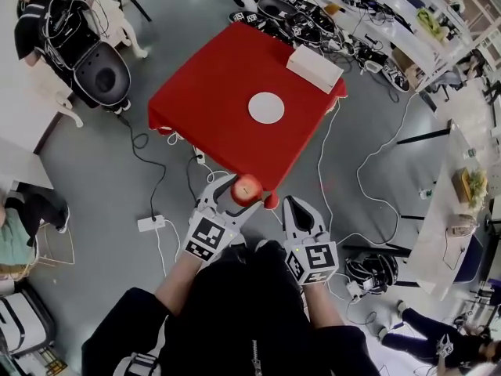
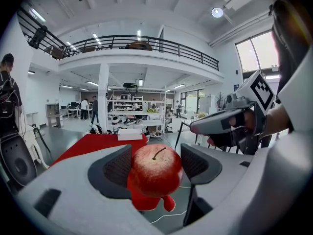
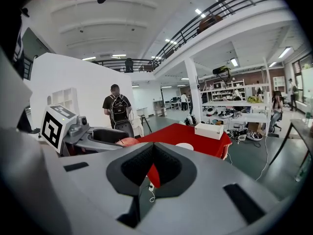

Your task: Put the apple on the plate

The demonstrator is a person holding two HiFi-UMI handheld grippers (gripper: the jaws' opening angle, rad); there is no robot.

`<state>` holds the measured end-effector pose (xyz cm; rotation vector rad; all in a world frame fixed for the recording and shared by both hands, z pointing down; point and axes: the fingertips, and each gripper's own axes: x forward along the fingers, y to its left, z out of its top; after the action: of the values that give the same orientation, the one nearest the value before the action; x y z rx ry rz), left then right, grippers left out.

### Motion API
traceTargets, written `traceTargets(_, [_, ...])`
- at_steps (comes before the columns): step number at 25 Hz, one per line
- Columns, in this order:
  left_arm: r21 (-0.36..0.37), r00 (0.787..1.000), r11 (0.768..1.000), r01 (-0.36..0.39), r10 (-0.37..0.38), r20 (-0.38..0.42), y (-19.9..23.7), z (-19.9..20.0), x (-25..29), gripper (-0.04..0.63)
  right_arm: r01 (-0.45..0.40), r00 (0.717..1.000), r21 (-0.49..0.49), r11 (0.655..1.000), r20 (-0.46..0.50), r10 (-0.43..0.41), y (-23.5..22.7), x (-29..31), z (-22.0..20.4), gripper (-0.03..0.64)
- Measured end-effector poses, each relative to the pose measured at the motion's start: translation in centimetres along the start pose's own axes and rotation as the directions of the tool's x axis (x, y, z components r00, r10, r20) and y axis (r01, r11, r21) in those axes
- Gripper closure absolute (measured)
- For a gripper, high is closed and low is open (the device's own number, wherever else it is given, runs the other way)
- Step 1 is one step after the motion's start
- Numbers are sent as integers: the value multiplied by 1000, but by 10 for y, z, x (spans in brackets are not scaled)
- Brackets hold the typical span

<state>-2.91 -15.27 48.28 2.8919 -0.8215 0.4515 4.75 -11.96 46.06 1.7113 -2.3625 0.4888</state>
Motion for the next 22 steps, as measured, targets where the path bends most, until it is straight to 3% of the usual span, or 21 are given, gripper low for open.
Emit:
traceTargets(10, [-18,1000,1000,-23,22,-20,51,1,55,281,-20,1000,28,999,-17,21,-47,66,10,606])
traceTargets(22, [-32,993,993,-112,111,-36,137,32,143,281,-103,994,23,994,-32,104,-123,171,63,606])
